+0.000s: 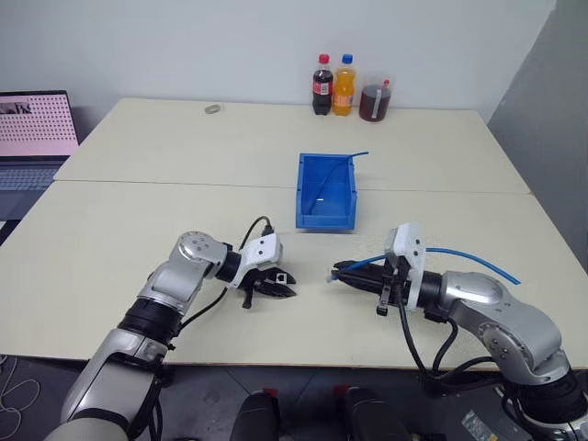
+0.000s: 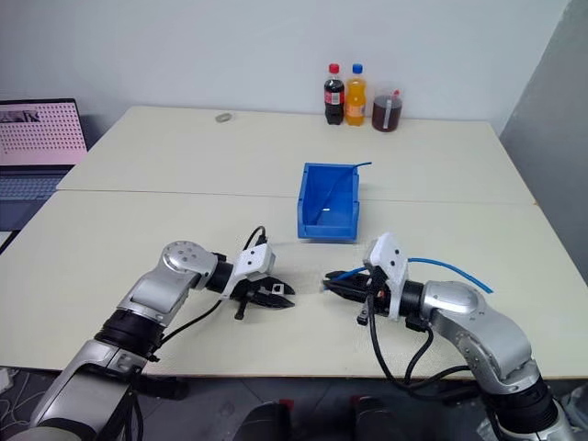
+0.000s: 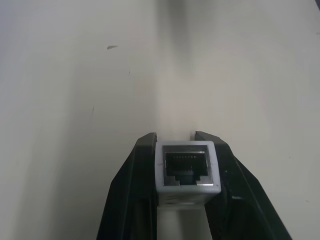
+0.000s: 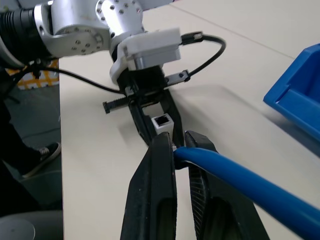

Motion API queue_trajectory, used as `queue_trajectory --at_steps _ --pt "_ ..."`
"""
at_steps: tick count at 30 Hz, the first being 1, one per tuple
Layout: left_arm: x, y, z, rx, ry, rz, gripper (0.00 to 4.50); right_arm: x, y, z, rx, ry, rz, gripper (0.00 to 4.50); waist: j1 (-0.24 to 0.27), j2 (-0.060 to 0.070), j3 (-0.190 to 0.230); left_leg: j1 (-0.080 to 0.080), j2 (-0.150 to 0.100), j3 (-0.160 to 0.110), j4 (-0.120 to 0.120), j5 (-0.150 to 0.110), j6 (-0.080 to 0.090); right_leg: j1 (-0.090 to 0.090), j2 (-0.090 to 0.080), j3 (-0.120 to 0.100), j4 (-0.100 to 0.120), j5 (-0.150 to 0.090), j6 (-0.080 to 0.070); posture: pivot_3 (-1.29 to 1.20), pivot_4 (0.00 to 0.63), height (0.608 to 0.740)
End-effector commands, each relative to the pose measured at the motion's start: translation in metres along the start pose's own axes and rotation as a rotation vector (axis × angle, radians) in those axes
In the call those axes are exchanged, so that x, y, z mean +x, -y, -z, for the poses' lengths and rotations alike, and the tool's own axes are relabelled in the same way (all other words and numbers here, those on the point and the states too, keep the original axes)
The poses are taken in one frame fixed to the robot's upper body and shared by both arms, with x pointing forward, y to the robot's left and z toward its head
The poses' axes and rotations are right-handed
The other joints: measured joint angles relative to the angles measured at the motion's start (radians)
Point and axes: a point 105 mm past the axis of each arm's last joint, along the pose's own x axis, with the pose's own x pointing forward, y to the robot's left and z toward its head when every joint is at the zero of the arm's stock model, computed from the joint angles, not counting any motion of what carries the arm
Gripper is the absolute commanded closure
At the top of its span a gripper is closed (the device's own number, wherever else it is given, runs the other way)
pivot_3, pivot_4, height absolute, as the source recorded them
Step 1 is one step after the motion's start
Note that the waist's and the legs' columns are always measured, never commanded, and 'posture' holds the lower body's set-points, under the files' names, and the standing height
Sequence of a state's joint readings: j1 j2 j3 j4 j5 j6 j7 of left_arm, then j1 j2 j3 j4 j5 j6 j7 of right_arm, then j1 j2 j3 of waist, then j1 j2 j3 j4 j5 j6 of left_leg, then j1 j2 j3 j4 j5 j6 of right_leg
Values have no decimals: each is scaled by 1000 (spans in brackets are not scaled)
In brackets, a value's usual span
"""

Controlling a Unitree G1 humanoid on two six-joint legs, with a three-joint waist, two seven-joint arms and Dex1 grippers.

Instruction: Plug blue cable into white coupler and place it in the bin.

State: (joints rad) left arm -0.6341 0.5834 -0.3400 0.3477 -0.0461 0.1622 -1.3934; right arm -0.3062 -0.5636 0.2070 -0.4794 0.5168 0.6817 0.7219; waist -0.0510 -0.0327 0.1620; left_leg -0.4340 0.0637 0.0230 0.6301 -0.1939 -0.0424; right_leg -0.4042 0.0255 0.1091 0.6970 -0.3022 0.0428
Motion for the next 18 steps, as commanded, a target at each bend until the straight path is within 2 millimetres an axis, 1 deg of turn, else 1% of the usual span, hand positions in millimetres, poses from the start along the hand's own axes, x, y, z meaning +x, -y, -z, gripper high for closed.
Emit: queue_trajectory --at_steps 1,4,6,9,14,18 --pt "11 1 1 34 -32 33 3685 14 6 -6 -87 -25 -18 4429 0 0 0 0 0 0 0 0 0 0 0 0 0 0 0 0 150 740" --pt "13 1 4 41 -41 44 3685 29 6 -8 -111 -42 -35 4429 0 0 0 0 0 0 0 0 0 0 0 0 0 0 0 0 150 740" --pt "14 2 4 41 -40 55 3685 41 4 -8 -124 -57 -58 4429 2 0 0 0 0 0 0 0 0 0 0 0 0 0 0 0 150 740" --pt "16 3 5 42 -45 70 3685 52 0 -6 -140 -74 -78 4429 5 0 0 0 0 0 0 0 0 0 0 0 0 0 0 0 150 740" --pt "17 3 8 43 -52 80 3685 63 -3 -6 -154 -84 -94 4430 10 0 0 0 0 0 0 0 0 0 0 0 0 0 0 0 150 740" --pt "17 4 10 44 -60 91 3685 67 -3 -9 -157 -83 -94 4433 10 0 0 0 0 -1 0 0 0 0 0 -1 0 0 0 0 150 740"
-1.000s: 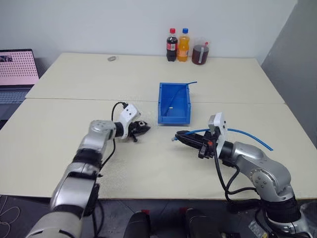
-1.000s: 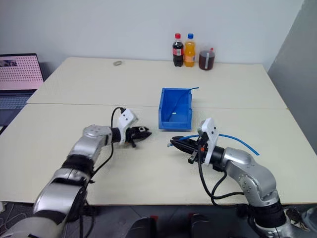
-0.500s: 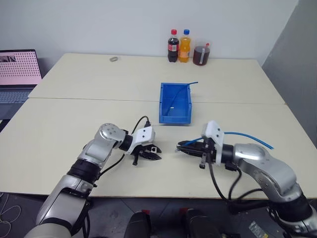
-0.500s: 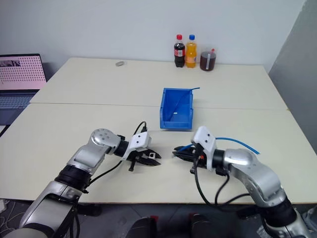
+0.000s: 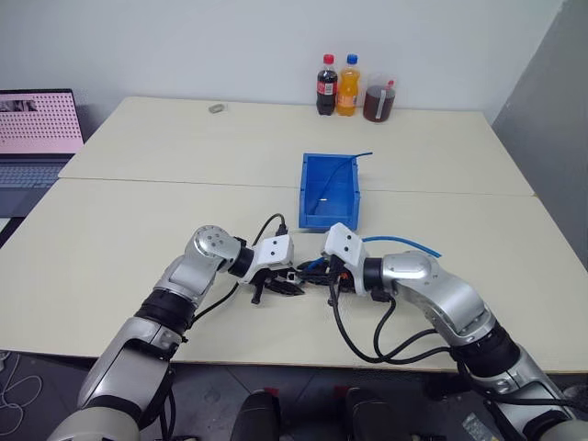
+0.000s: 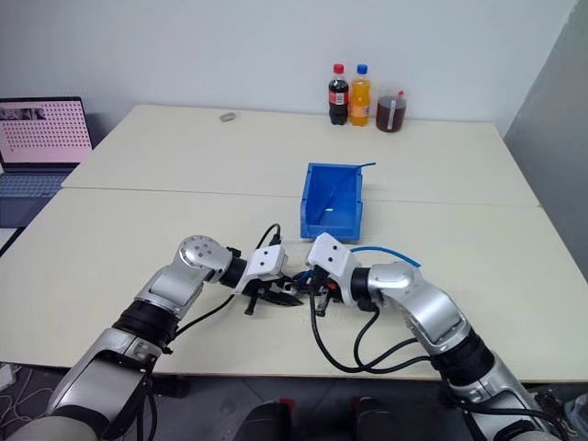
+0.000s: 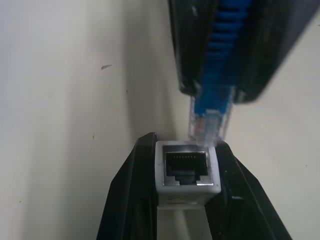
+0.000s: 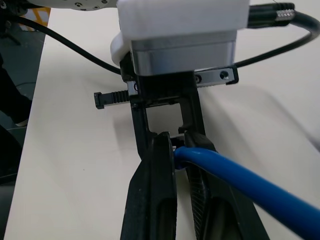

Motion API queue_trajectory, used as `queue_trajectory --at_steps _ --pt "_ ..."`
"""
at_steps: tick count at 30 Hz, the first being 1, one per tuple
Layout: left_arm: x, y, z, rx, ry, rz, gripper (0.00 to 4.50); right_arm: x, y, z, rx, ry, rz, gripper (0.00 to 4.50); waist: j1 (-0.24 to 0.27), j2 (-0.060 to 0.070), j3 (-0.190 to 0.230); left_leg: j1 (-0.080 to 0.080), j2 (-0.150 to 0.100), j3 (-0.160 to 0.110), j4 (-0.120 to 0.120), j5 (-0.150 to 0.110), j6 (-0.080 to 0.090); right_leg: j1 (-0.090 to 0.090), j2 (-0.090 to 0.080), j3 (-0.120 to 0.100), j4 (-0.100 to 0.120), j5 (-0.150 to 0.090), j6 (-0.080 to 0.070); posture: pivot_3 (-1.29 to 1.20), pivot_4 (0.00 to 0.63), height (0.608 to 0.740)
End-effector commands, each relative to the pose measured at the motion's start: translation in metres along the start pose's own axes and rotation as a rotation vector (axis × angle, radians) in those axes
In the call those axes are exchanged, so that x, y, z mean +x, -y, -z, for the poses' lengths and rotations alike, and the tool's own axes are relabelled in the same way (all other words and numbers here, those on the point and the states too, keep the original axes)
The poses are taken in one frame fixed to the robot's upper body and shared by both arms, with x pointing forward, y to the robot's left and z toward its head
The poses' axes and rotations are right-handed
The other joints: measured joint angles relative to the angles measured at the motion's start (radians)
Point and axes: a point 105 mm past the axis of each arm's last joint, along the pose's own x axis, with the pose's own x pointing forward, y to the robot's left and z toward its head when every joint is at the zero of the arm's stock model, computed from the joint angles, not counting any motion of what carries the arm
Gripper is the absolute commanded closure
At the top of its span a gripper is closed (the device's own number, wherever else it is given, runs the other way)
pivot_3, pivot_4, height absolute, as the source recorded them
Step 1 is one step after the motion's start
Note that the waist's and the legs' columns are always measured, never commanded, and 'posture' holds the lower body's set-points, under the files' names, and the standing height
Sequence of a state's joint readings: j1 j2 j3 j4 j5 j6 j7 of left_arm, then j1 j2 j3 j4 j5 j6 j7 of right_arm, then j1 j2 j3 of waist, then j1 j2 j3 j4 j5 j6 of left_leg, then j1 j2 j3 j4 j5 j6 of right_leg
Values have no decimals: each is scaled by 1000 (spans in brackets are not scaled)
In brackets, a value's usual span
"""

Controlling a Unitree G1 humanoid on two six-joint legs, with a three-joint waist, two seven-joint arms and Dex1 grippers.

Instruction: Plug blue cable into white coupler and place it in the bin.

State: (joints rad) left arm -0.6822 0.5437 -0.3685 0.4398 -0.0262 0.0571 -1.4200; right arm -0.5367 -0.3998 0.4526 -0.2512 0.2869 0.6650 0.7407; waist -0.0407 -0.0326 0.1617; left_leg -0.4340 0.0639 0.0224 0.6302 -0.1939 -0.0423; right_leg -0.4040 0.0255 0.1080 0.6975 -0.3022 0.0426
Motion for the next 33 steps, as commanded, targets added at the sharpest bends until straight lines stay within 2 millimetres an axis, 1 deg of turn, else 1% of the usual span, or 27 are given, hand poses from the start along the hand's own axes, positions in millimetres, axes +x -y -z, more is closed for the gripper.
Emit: queue_trajectory --at_steps 1,6,13,24,33 --pt "7 7 14 -28 -63 48 3685 2 2 -15 -40 34 1 4435 0 0 0 0 0 0 0 0 0 0 0 0 0 0 0 0 150 740" --pt "7 8 17 -30 -71 52 3685 6 4 -15 -38 31 7 4437 0 0 0 0 0 0 0 0 0 0 0 0 0 0 0 0 150 740" --pt "7 8 19 -34 -75 51 3685 9 8 -7 -45 -19 23 4438 0 0 -1 0 0 0 0 0 0 0 0 -1 0 0 0 0 150 740" --pt "9 7 19 -34 -78 44 3685 10 6 -1 -55 -94 -22 4439 0 1 -2 1 0 -1 0 0 0 1 0 -2 0 0 0 0 150 740" --pt "12 6 18 -31 -77 41 3685 22 2 -8 -51 -112 -66 4440 0 1 -3 1 0 -3 0 0 0 1 0 -3 0 0 0 0 150 740"
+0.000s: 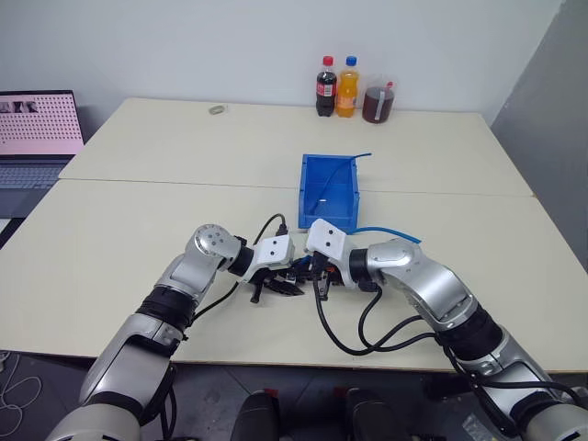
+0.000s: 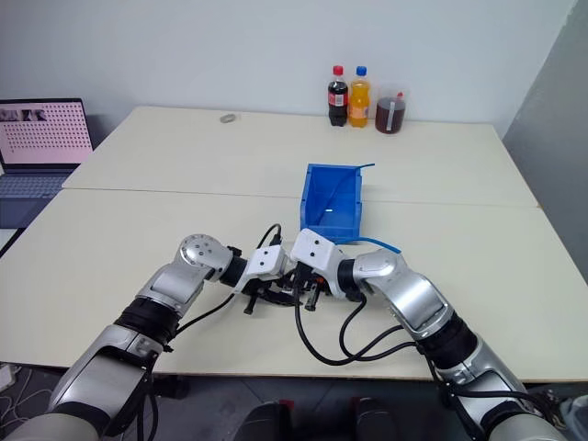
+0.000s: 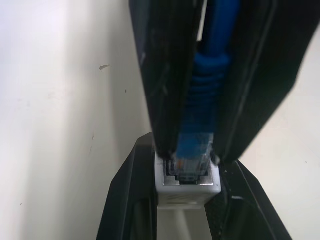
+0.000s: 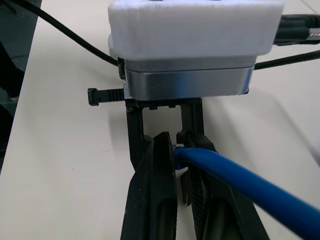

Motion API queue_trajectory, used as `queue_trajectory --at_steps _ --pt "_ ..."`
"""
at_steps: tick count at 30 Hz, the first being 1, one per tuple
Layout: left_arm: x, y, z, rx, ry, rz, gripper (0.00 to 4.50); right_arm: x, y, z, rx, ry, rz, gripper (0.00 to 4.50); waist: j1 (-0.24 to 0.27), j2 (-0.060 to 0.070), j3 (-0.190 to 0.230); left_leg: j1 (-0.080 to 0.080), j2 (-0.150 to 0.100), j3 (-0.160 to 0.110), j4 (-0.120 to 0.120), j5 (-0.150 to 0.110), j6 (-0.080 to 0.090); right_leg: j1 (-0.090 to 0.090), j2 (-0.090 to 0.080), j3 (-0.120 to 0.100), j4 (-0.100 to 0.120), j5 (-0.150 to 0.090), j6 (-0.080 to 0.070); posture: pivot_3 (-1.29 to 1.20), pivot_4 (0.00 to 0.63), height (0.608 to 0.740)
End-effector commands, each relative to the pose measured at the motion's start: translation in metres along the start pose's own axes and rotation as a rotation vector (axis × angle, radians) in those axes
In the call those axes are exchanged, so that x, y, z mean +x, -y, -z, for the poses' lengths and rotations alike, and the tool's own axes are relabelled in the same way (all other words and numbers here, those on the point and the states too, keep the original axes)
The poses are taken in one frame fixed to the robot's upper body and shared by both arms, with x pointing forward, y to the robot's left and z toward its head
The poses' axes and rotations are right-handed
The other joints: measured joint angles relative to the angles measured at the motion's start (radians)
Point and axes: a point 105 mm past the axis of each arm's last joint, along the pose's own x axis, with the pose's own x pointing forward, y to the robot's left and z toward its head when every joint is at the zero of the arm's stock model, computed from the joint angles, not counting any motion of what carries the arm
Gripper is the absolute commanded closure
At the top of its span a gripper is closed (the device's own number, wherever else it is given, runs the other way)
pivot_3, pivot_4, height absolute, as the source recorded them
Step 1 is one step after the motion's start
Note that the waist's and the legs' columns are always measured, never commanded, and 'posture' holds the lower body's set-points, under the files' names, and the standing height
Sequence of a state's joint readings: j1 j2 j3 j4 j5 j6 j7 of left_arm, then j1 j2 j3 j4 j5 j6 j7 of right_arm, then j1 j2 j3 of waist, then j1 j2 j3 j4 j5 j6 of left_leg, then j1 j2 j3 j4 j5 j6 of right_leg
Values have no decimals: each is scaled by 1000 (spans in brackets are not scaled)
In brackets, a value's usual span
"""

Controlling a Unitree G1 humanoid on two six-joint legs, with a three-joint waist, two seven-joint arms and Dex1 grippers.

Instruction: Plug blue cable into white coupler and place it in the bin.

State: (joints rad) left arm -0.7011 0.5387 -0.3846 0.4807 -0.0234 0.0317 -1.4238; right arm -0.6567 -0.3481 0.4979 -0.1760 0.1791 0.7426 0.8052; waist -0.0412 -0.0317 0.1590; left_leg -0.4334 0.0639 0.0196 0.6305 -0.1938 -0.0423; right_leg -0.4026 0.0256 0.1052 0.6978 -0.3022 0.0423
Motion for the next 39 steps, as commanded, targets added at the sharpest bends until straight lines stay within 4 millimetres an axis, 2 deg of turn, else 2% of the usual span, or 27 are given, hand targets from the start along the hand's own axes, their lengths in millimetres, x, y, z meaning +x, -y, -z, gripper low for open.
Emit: queue_trajectory --at_steps 1,7,15,26,31,37,38,39 --pt "11 7 16 -36 -67 29 3685 9 -5 -3 10 -8 -39 4440 0 0 0 0 0 0 0 0 0 0 0 0 0 0 0 0 150 740" --pt "11 7 16 -39 -66 27 3685 15 -9 2 26 -26 -68 4441 0 1 -2 0 0 -3 0 0 0 1 0 -2 0 0 0 0 150 740" --pt "10 7 16 -45 -65 18 3686 21 -26 34 105 -107 -167 4442 -2 1 -5 11 0 -6 -1 0 0 14 0 -7 -1 -3 -5 0 150 740" --pt "9 7 18 -56 -66 3 3686 28 -31 48 171 -133 -183 4443 -10 2 -13 16 0 -8 -3 0 0 18 1 -7 0 -5 -7 0 150 740" --pt "5 2 23 -51 -67 -66 3686 13 -8 30 117 -50 -59 4443 -10 2 -16 16 0 -8 -3 0 0 18 1 -8 -1 -5 -7 0 150 740" --pt "-3 0 27 -63 -45 -124 3686 -4 -4 16 100 17 3 4444 -4 2 -16 15 0 -8 -3 0 0 18 0 -8 -1 -5 -7 0 150 740" --pt "-5 1 27 -78 -29 -129 3126 -7 -4 14 96 25 9 4444 -4 3 -15 14 0 -8 -3 0 0 17 0 -8 -1 -5 -7 0 150 740" --pt "-7 2 26 -90 -15 -129 2985 -9 -5 12 95 32 13 4444 -3 2 -15 14 0 -8 -3 0 0 17 0 -8 -1 -5 -7 0 150 740"
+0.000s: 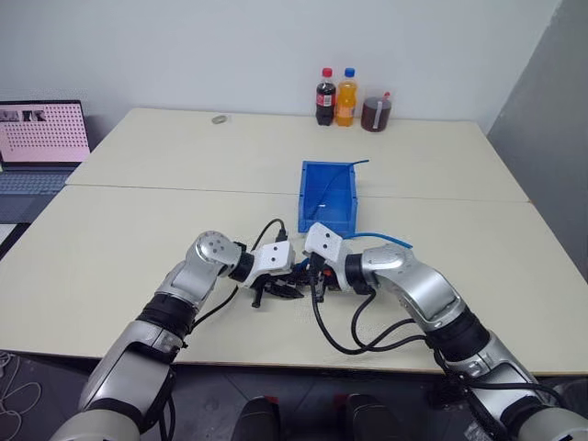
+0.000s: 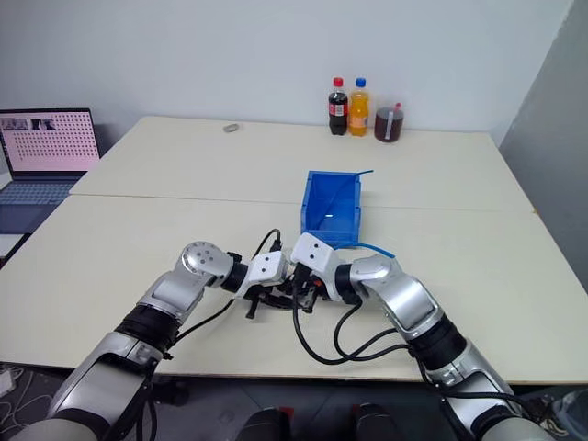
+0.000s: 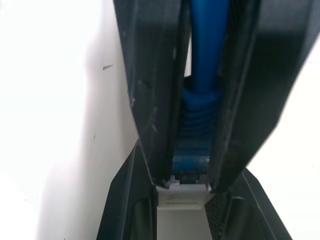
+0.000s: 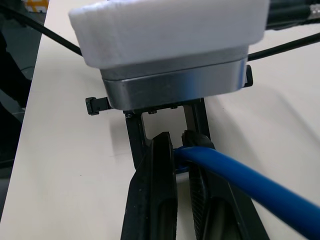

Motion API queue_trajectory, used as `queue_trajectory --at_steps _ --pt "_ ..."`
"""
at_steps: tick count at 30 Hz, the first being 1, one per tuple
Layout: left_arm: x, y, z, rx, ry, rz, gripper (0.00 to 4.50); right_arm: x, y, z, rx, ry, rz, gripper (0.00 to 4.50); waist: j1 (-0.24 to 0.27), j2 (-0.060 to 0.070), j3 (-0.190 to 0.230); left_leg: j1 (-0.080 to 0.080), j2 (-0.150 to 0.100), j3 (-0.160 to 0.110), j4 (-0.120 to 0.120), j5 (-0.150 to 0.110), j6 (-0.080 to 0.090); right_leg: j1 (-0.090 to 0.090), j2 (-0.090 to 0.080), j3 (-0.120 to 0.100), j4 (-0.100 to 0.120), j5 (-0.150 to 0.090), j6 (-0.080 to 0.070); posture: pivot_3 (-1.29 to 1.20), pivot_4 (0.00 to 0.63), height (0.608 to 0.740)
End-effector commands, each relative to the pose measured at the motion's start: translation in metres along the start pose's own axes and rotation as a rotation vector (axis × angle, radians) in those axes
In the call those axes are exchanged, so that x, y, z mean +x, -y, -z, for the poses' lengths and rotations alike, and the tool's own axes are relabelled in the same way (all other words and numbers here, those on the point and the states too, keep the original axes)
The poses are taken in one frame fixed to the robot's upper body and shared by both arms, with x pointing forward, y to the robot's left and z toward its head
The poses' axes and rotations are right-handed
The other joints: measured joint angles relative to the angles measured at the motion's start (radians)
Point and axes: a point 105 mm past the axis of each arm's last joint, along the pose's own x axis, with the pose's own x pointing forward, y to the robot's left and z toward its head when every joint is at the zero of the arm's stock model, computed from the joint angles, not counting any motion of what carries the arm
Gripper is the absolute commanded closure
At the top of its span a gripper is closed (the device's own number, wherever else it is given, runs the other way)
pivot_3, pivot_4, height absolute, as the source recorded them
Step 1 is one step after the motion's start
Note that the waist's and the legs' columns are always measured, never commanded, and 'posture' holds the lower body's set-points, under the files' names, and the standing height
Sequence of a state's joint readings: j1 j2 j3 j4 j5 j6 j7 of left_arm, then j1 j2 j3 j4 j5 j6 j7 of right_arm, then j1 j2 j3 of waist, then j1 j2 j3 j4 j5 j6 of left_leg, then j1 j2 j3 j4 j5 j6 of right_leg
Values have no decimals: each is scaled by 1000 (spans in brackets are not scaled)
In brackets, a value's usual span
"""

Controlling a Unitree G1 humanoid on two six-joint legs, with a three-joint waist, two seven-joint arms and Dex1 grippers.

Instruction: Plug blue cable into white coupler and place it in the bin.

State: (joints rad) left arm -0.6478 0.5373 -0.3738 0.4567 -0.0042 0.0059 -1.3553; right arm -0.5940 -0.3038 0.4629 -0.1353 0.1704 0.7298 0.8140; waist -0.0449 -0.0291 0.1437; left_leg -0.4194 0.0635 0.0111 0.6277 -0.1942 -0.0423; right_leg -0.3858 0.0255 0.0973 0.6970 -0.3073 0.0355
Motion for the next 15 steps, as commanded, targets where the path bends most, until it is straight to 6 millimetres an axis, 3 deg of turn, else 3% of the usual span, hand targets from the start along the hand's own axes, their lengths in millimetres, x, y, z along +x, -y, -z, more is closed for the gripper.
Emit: queue_trajectory --at_steps 1,11,15 --pt "-14 0 16 -103 -3 -69 2900 -16 -2 -4 1 21 20 4444 1 0 0 -1 0 0 0 0 0 0 0 0 0 0 0 0 150 740" --pt "-35 5 12 -125 48 -87 792 -22 -1 -14 0 61 38 4445 -17 0 7 -3 2 -2 -2 0 0 -4 3 -1 0 -1 -2 0 150 740" --pt "-48 6 13 -125 54 -149 242 -33 3 -30 1 115 64 4445 -17 0 12 -4 2 -2 -2 0 0 -4 3 -1 0 -1 -2 0 150 740"
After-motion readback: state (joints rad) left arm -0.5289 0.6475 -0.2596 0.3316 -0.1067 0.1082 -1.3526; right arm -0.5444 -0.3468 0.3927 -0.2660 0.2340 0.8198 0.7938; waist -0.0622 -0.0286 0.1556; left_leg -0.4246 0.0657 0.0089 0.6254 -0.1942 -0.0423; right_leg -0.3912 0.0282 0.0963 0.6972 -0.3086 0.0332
